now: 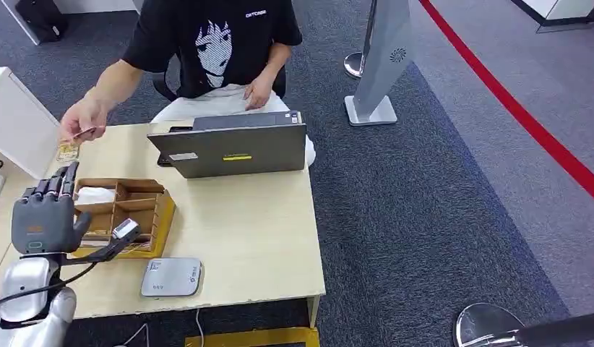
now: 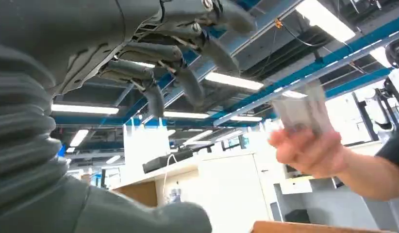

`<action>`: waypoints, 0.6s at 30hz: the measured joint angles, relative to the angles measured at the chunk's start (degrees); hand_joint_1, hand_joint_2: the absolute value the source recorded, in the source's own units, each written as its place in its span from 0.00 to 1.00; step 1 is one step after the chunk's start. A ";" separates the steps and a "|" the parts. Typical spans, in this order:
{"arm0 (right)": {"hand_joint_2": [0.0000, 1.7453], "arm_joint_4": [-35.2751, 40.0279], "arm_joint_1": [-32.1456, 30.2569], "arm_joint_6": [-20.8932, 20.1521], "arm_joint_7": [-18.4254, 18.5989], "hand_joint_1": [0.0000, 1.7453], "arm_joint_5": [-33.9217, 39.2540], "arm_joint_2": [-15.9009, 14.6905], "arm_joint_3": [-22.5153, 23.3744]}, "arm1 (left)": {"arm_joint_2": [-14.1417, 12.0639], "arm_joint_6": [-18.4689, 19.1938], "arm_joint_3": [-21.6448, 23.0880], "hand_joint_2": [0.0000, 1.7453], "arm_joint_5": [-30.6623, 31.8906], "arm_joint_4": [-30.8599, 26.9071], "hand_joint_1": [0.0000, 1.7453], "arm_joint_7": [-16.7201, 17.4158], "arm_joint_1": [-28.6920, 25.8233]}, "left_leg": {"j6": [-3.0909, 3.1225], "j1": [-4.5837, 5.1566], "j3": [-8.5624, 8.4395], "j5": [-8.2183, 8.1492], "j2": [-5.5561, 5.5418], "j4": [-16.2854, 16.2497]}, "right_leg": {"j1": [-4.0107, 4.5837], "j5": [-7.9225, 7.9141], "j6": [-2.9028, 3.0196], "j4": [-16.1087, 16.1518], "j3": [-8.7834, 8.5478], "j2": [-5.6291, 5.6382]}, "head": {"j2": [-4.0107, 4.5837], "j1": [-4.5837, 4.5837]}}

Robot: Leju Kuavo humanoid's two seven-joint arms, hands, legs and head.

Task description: Pass the card to the sensor for recognition and then transmit it.

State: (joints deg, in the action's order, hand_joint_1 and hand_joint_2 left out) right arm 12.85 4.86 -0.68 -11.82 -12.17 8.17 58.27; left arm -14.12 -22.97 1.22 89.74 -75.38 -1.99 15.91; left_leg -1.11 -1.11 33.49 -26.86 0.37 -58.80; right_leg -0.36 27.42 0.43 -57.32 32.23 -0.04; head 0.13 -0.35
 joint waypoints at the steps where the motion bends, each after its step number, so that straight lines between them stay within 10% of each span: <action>1: 1.00 0.00 0.00 0.00 0.00 0.00 -0.02 0.00 0.00 | 0.00 0.00 0.00 1.00 0.00 -0.04 0.00 0.00 -0.09 | 0.00 0.00 0.00 0.00 0.00 0.00 | 0.00 0.00 0.00 0.00 0.00 0.00 | 0.00 0.00; 18: 1.00 0.00 0.05 1.03 -0.33 0.00 0.24 -0.09 0.31 | 0.68 5.16 0.66 1.00 0.00 -2.47 0.00 -2.86 -1.78 | 0.00 0.00 -0.02 -0.01 0.05 0.00 | 0.00 0.00 0.00 0.00 0.01 0.03 | 0.00 0.00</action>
State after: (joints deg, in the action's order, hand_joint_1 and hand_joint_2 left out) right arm 12.85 4.91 0.35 -12.15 -11.93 8.09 58.58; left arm -13.44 -17.81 1.88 89.74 -77.86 -4.85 14.13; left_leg -1.11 -1.10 33.48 -26.87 0.42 -58.80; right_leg -0.36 27.42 0.44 -57.32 32.24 -0.01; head 0.13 -0.35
